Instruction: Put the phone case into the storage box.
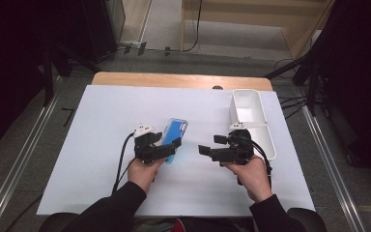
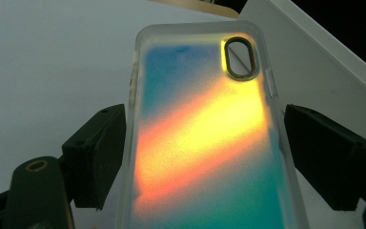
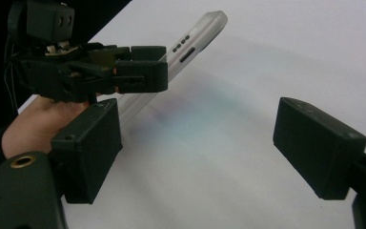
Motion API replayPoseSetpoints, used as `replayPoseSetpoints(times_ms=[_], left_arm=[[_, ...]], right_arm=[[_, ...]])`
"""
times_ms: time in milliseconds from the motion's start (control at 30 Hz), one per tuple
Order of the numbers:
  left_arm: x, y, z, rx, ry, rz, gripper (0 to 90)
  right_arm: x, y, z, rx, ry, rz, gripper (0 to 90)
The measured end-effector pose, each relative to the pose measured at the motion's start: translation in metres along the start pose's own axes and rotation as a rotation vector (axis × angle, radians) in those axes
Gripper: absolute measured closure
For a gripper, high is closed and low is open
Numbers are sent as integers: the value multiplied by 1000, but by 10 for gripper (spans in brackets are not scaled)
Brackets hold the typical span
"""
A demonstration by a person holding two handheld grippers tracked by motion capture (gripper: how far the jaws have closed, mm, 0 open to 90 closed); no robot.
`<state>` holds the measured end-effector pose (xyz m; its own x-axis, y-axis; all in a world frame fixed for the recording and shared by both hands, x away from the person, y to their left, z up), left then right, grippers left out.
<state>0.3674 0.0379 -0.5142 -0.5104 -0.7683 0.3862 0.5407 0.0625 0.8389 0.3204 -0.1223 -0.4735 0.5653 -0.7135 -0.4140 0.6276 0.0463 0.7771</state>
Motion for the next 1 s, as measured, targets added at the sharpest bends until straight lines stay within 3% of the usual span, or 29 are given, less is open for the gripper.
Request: replayPoseSetpoints(times_ms=[200, 433, 567, 767, 833, 1000], left_arm=[[1, -1, 6, 26, 26, -6, 166], [7, 2, 9, 64, 12, -16, 165], [7, 2, 9, 66, 11, -22, 166], [9, 0, 9, 68, 16, -31, 165], [10, -1, 9, 64, 13, -37, 166], [10, -3, 8, 64, 19, -36, 166]], right_arm=[[0, 8, -7, -8, -23, -6, 153], [3, 17, -13, -7, -31, -31, 153], [5, 22, -17, 1, -34, -35, 153], [6, 30, -19, 5, -19, -80, 155], [7, 33, -19, 6, -13, -89, 218], [8, 38, -23, 4, -13, -101, 218]])
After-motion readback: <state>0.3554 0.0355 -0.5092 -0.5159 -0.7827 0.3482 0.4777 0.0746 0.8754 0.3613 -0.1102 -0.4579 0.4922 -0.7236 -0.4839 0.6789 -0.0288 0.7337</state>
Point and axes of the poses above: each handheld gripper's, and its own axes: z roughly backward along the jaws, y roughly out of its top, x roughly to its right, the point moved 9 cm from there along -z, roughly forward along the jaws, and after that the axes turned 6 degrees about x, right-handed, at the moved point
